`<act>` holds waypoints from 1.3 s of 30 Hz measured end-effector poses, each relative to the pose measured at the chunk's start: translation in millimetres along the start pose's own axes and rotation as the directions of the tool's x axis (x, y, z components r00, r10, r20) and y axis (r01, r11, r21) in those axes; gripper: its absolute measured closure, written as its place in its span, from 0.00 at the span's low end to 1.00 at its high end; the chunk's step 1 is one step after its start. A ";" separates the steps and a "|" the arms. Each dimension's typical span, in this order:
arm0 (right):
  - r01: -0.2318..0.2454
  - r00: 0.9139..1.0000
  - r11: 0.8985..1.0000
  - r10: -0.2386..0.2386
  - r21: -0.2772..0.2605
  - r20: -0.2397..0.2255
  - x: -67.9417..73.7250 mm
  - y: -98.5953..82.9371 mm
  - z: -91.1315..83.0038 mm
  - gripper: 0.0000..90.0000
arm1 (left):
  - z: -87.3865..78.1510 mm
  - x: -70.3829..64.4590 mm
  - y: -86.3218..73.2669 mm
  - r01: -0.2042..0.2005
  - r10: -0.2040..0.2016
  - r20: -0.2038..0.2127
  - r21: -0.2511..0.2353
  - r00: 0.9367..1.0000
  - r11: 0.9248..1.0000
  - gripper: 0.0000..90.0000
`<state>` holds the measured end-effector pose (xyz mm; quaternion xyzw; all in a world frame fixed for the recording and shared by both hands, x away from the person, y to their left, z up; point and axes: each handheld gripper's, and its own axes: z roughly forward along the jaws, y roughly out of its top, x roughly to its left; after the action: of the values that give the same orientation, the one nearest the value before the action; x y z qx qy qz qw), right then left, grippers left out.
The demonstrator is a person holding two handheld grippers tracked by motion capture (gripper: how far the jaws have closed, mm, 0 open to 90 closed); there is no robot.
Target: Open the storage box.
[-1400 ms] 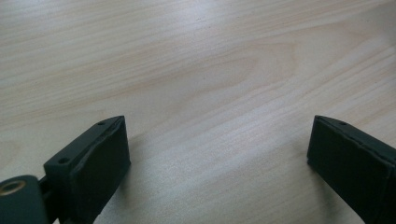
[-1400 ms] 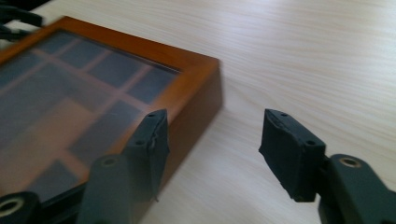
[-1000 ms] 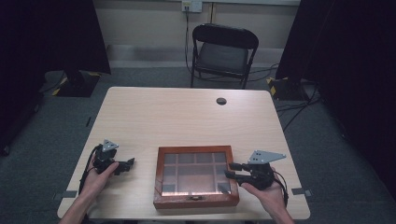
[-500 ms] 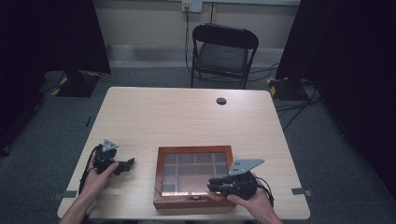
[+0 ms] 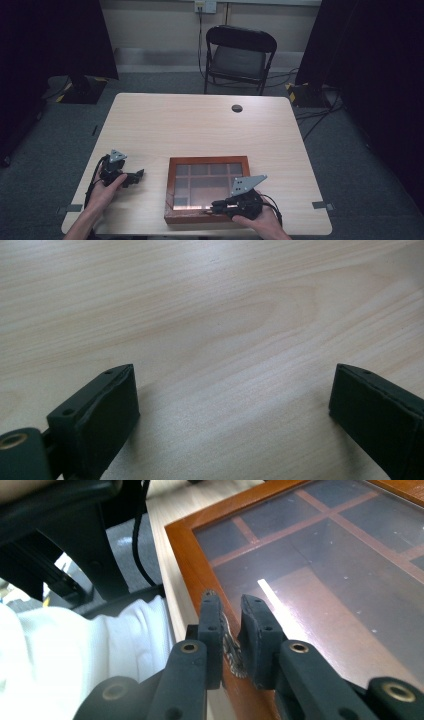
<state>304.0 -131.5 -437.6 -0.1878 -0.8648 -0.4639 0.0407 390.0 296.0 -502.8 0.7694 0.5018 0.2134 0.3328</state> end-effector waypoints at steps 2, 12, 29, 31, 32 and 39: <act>0.011 1.000 1.000 -0.012 0.006 0.005 0.4 -0.6 1.8 0.89 | 0.0 0.0 0.0 0.000 0.000 0.000 0.000 1.000 1.000 0.06; 0.013 1.000 1.000 -0.013 0.017 -0.003 1.3 -3.7 9.6 0.88 | 0.1 -0.1 0.1 0.000 0.000 -0.004 0.002 1.000 1.000 0.05; 0.024 0.999 1.000 -0.024 0.012 0.031 3.4 -0.8 12.9 0.90 | 0.6 0.2 0.2 -0.004 0.004 0.013 0.002 1.000 1.000 0.04; 0.028 0.999 1.000 -0.028 0.013 0.031 3.3 -0.3 13.0 0.90 | 0.0 -1.2 -0.5 0.000 0.000 0.010 0.002 1.000 1.000 0.04; 0.022 0.999 1.000 -0.023 0.016 0.026 2.7 0.1 12.8 0.90 | -0.8 -2.1 -1.1 0.000 0.000 0.009 0.002 1.000 1.000 0.04; 0.028 0.999 0.999 -0.028 0.017 0.019 2.3 1.9 12.5 0.90 | -3.4 -3.6 -1.8 -0.020 0.020 0.024 0.016 1.000 1.000 0.04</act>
<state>303.8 -119.8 -442.6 -0.1799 -0.8716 -0.4551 0.0276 385.2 294.2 -501.8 0.7795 0.4918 0.2036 0.3303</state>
